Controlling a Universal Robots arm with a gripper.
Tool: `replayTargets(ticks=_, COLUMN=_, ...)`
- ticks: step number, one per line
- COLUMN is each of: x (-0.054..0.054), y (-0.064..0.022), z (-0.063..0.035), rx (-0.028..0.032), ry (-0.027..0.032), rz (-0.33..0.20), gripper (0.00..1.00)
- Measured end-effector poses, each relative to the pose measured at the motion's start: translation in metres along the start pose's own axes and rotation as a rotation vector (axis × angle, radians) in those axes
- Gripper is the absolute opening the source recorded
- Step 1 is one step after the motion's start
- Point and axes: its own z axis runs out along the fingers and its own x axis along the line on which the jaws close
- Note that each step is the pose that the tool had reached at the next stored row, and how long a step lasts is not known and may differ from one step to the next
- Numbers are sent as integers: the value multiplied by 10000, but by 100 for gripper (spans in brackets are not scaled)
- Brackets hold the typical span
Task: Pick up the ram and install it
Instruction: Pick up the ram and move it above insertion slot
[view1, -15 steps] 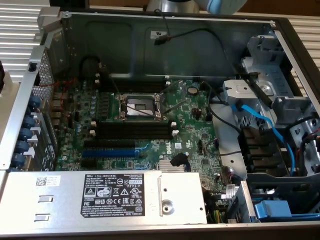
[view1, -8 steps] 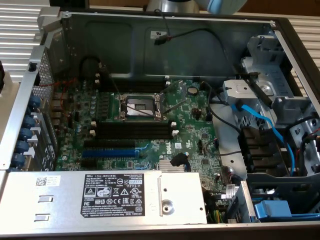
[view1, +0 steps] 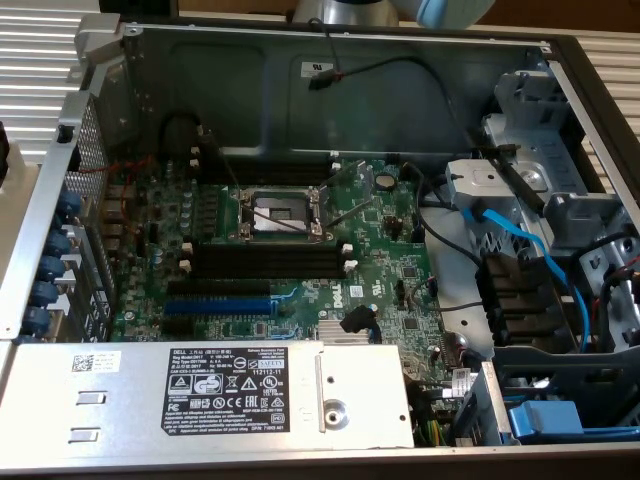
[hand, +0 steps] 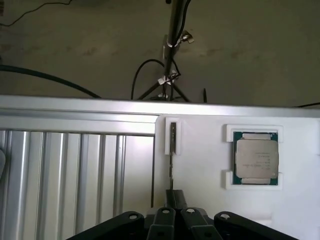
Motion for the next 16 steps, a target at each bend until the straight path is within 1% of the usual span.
replayTargets(ticks=1, x=0, y=-5, z=11, rx=-22, ry=-2, rz=2, gripper=11)
replayTargets(ticks=3, x=0, y=-6, z=18, rx=-46, ry=-2, rz=1, gripper=11)
replayTargets(ticks=4, x=1, y=-7, z=18, rx=-73, ry=-3, rz=1, gripper=11)
replayTargets(ticks=5, x=2, y=-7, z=18, rx=-83, ry=-2, rz=0, gripper=11)
replayTargets(ticks=16, x=1, y=-7, z=19, rx=-83, ry=-3, rz=1, gripper=11)
